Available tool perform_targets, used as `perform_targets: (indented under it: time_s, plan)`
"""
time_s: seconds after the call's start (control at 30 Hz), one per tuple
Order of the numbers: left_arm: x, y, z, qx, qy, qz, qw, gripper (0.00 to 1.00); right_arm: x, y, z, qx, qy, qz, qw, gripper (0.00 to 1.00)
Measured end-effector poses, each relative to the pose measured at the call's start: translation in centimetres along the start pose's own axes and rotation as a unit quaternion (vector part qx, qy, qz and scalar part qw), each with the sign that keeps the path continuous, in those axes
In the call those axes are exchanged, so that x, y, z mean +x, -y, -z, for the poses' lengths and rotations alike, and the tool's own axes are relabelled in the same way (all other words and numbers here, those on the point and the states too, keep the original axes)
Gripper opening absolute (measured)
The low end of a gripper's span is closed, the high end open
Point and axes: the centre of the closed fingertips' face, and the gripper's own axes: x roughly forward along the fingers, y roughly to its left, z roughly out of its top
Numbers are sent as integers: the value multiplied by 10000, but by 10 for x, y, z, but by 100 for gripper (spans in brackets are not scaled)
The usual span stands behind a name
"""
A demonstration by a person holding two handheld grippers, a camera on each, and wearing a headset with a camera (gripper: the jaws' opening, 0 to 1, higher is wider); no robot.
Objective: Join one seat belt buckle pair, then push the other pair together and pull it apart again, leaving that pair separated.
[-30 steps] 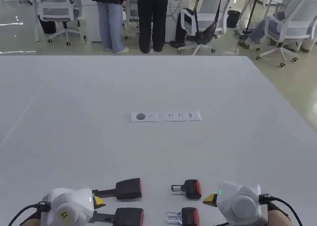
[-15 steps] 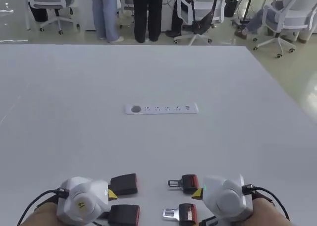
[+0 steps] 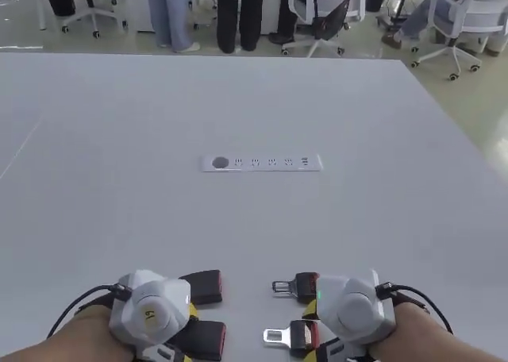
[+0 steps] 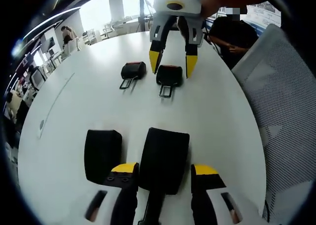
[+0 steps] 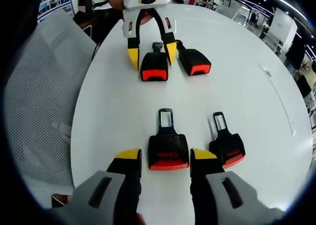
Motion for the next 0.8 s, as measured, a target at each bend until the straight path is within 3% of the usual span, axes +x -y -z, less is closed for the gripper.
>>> perform_targets:
  time_s: [0.43,0.53,0.8]
  plan:
    - [-1,-3,2,-189,-81,-95,9997,35,3,4,3,-316,-91,-221,9992,32]
    - [-1,-4,4,-369,-105,-132,9992,34,4,6,4,-415,-109,-146,9990,32]
    - [-2,-3,5,-485,-113,-218,9985,34,4,5,3,-477,-127,-180,9986,32]
